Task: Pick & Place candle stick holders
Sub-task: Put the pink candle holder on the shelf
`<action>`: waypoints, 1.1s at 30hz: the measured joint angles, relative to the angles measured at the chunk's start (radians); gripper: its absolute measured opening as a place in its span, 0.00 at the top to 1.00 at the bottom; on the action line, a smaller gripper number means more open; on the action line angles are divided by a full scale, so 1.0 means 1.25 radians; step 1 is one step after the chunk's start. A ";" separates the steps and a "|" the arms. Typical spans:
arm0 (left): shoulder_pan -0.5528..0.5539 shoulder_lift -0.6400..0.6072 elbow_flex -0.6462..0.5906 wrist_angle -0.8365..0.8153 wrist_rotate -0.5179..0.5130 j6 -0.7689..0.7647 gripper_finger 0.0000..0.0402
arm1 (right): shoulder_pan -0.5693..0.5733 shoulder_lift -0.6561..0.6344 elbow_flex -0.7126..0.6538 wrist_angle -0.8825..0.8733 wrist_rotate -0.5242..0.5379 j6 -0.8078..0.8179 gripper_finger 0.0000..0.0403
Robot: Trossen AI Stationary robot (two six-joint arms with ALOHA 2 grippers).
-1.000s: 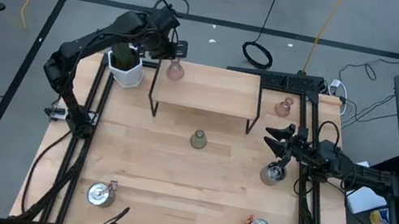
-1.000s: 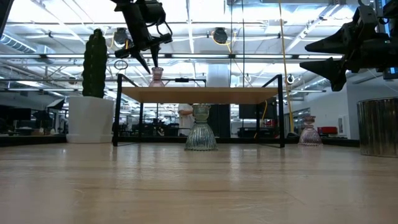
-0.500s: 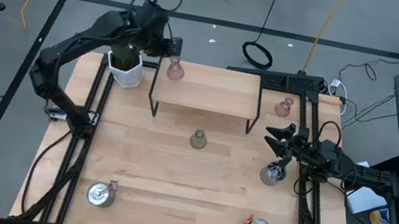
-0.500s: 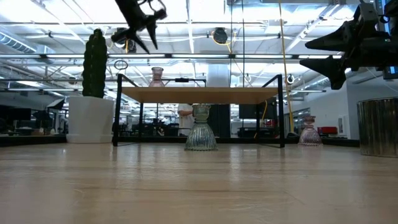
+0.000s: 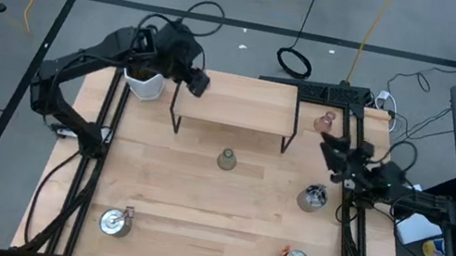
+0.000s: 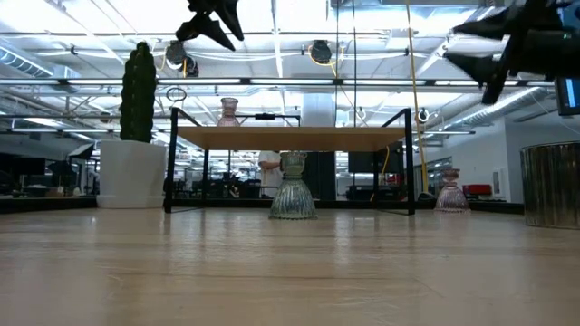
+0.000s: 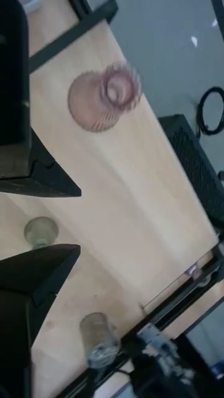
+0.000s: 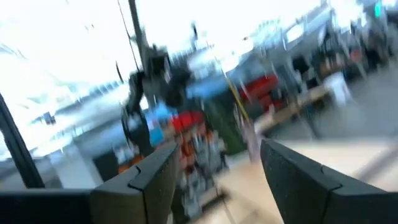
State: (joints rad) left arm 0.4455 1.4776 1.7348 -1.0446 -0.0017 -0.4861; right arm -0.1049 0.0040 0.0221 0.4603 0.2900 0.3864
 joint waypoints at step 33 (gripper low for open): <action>-0.148 -0.249 -0.103 0.111 -0.156 0.089 0.67 | -0.040 0.576 0.619 -0.454 0.561 -0.198 0.47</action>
State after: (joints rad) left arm 0.2601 1.1664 1.6065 -0.9056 -0.1963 -0.3752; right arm -0.1547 0.7235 0.7955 -0.1069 0.9911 0.1390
